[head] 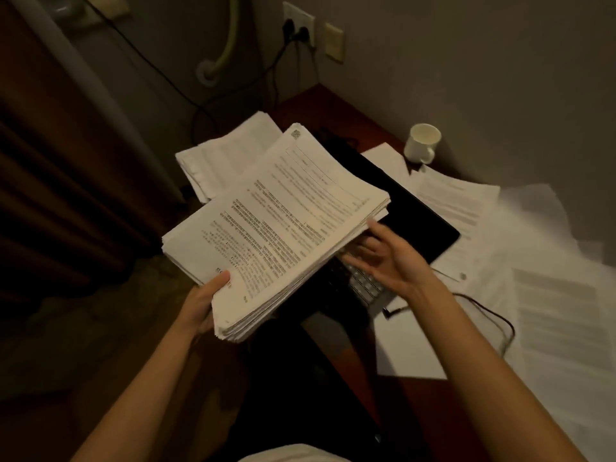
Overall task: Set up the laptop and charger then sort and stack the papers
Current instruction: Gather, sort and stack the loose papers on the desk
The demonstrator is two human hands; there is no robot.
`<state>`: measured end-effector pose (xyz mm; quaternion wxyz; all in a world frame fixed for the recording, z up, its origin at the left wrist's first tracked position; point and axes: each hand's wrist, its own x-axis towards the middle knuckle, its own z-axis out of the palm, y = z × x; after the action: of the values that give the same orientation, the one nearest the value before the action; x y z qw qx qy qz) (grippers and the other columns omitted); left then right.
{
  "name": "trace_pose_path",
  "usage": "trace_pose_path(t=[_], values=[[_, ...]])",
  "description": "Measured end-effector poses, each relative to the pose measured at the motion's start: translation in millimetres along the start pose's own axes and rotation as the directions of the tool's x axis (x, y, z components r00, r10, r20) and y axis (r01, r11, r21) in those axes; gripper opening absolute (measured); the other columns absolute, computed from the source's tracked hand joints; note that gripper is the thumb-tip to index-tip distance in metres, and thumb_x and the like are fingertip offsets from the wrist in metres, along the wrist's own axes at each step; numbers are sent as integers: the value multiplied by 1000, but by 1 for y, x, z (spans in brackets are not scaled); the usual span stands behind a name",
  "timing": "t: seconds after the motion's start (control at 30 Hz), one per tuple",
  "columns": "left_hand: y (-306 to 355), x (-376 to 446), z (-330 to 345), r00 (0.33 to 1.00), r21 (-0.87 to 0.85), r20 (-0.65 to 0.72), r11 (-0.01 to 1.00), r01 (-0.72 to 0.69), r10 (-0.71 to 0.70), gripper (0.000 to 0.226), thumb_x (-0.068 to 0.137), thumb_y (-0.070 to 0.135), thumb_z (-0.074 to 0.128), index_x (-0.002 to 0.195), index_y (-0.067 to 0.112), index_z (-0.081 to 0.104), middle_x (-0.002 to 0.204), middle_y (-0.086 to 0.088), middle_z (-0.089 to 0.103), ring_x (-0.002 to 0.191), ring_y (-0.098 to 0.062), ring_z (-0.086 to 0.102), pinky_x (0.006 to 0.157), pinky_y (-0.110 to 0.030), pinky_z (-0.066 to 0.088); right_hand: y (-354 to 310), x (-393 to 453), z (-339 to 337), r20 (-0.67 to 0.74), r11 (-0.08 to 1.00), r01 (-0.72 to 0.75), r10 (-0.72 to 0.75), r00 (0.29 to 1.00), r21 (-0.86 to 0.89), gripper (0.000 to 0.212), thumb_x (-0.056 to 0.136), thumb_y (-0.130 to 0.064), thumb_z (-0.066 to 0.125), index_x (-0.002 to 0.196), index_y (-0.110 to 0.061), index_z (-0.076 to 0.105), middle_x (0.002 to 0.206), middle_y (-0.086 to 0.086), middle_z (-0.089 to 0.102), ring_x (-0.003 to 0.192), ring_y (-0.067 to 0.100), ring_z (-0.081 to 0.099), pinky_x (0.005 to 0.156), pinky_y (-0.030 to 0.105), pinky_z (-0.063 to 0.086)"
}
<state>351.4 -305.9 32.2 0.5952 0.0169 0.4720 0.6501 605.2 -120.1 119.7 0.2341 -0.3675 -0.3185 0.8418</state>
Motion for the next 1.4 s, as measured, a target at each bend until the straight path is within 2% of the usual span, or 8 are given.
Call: trace_pose_path(t=[0.17, 0.43, 0.83, 1.0, 1.13, 1.2, 1.27, 1.4], values=[[66, 72, -23, 997, 82, 4, 994, -72, 72, 103, 42, 26, 97, 132, 9, 49, 130, -17, 58, 119, -35, 56, 90, -49, 52, 35, 99, 70, -37, 999, -46, 46, 998, 7, 24, 95, -13, 49, 119, -15, 51, 114, 7, 65, 101, 22, 64, 73, 34, 59], [190, 189, -52, 979, 306, -103, 942, -140, 178, 38, 83, 3, 65, 118, 14, 58, 128, -14, 60, 117, -33, 58, 100, -56, 43, 31, 264, 145, -322, 989, -141, 144, 936, 32, 39, 97, 8, 35, 131, -10, 45, 122, 13, 58, 101, 28, 58, 78, 42, 48], [251, 315, -75, 991, 568, -114, 823, 10, 67, 36, 86, 3, 64, 119, 15, 55, 115, 2, 63, 101, -13, 62, 69, -22, 56, 50, 396, 163, -547, 975, -204, 215, 809, 82, 43, 97, 8, 33, 128, -18, 48, 129, 8, 57, 109, 27, 56, 80, 42, 50], [265, 316, -91, 939, 816, -337, 474, 330, -72, 36, 84, 43, 67, 100, 11, 64, 91, -6, 72, 75, -20, 72, 58, -32, 56, 62, 405, 157, -596, 967, -251, 228, 770, 47, 41, 97, 8, 35, 127, -18, 47, 120, 5, 57, 109, 25, 54, 90, 46, 47], [293, 319, -90, 902, 930, -289, -130, 344, 321, 53, 93, 60, 39, 87, 12, 60, 76, -3, 66, 72, -17, 66, 64, -29, 42, 66, 399, 158, -765, 951, -302, 143, 628, -71, 25, 96, -2, 46, 120, -7, 51, 110, 8, 60, 95, 22, 59, 81, 38, 53], [310, 336, -83, 895, 972, -89, -158, 174, 437, 46, 94, 55, 43, 106, 14, 59, 100, -5, 63, 95, -20, 60, 80, -35, 44, 72, 386, 167, -843, 947, -315, 119, 525, -62, 26, 96, -12, 49, 122, -8, 49, 100, 4, 58, 89, 19, 54, 89, 42, 51], [322, 360, -73, 930, 986, 41, -166, 22, 365, 53, 93, 54, 47, 131, 17, 49, 131, -7, 53, 123, -26, 47, 100, -43, 40, 80, 371, 190, -766, 938, -321, 300, 569, 129, 26, 96, -13, 47, 123, -10, 48, 98, 4, 53, 102, 24, 50, 97, 46, 43], [315, 393, -62, 992, 971, -104, -211, 116, 68, 69, 91, 67, 33, 144, 23, 36, 145, -9, 44, 131, -33, 42, 101, -47, 39, 87, 370, 235, -526, 863, -311, 492, 693, 398, 14, 93, -3, 49, 103, -13, 52, 95, 5, 58, 88, 20, 56, 96, 45, 43]])
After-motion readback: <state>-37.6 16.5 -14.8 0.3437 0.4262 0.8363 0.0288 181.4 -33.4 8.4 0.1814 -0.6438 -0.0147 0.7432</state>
